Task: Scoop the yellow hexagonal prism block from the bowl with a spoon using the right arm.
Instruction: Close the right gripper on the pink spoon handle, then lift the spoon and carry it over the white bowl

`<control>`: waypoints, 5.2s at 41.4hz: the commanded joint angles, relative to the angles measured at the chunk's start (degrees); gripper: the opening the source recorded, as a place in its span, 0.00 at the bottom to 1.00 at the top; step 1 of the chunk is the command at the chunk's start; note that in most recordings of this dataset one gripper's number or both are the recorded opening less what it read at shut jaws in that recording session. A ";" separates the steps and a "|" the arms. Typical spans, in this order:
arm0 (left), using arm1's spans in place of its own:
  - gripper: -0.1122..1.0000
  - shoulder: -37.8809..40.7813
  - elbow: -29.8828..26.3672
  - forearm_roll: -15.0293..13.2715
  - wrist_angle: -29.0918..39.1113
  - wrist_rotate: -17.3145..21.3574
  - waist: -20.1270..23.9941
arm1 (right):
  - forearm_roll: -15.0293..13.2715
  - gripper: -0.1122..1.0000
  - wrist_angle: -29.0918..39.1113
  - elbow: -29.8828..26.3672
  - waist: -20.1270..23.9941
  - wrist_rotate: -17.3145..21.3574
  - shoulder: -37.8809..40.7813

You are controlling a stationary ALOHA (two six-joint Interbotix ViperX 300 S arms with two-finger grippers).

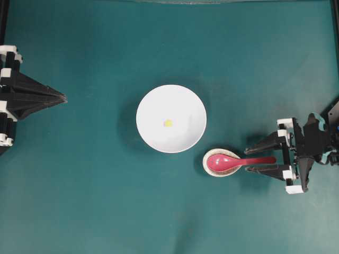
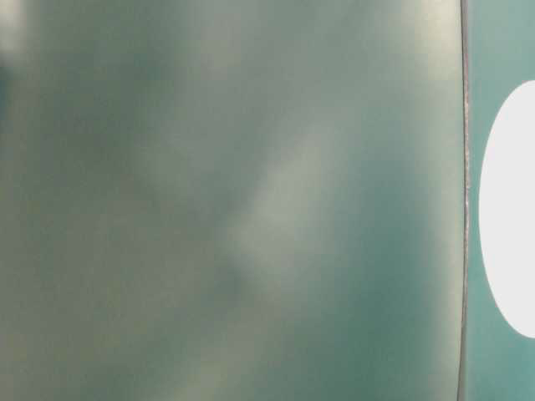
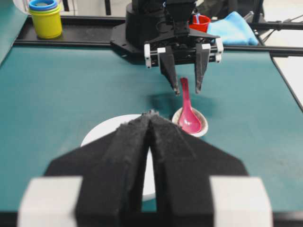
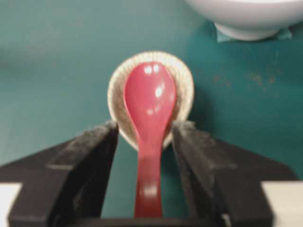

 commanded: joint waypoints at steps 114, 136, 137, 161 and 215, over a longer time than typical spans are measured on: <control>0.11 0.00 -1.32 0.00 0.97 -0.18 0.00 | 0.00 0.32 11.95 -1.23 -2.90 -6.68 -19.69; 0.11 -0.09 -1.41 0.09 0.97 -0.18 -0.09 | -0.18 0.32 54.23 -13.89 -22.94 -16.00 -37.71; 0.11 -0.09 -1.41 0.00 0.88 -0.18 -0.09 | -0.26 0.32 55.46 -14.50 -23.64 -16.00 -37.62; 0.11 0.09 -1.14 0.00 1.05 -0.18 -0.09 | -5.36 0.32 80.51 -30.59 -35.68 -15.91 -28.48; 0.11 1.05 -1.23 0.00 0.97 -0.18 -0.09 | -12.74 0.32 105.29 -50.71 -38.58 -10.63 -9.67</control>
